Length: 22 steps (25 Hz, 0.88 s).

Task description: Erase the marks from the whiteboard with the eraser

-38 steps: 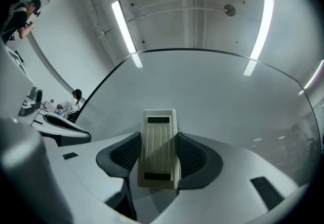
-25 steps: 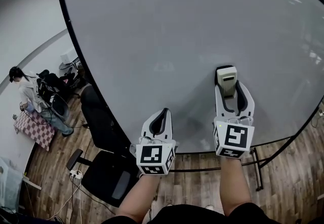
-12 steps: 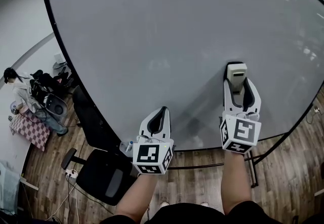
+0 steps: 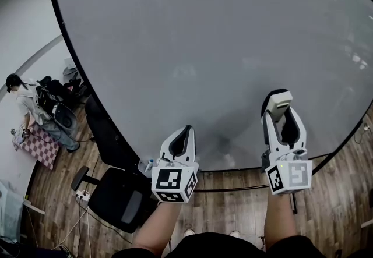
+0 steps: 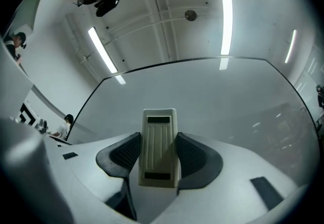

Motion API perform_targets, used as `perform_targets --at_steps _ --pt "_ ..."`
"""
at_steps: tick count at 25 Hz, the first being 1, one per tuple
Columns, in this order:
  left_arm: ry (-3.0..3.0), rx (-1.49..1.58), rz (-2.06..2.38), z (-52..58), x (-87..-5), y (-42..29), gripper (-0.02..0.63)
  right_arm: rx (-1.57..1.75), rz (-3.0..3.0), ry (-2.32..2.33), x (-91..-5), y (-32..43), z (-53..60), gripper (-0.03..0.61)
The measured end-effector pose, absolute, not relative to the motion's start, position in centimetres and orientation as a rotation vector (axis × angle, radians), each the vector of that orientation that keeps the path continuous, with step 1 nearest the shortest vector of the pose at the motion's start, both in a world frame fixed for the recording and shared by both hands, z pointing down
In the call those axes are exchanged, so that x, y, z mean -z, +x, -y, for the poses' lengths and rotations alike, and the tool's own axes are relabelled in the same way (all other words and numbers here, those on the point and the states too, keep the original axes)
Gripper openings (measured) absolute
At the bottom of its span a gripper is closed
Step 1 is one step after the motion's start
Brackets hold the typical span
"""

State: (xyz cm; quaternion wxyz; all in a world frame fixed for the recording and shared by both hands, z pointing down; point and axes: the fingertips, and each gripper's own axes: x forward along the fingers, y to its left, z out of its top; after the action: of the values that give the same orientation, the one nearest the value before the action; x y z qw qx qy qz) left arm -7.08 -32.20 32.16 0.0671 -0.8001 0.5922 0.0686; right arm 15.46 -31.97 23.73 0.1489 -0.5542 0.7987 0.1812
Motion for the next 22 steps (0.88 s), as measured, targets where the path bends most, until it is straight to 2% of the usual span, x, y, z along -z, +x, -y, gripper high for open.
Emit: perform_targets --at_steps 6,13,22 --pt "-2.519 -0.226 -1.787 31.0 -35.4 -7.1 0.018 -0.636 -2.378 -1.600 -27.9 13.6 29.6 0.250" --pt "-2.556 -0.132 -1.673 27.9 -39.2 -6.6 0.018 -0.605 -2.464 -1.690 -33.1 14.0 28.4 0.247" --pt "-2.552 -0.070 -1.707 28.7 -41.1 -7.3 0.018 -0.564 -2.455 -1.775 -34.7 14.4 29.3 0.245"
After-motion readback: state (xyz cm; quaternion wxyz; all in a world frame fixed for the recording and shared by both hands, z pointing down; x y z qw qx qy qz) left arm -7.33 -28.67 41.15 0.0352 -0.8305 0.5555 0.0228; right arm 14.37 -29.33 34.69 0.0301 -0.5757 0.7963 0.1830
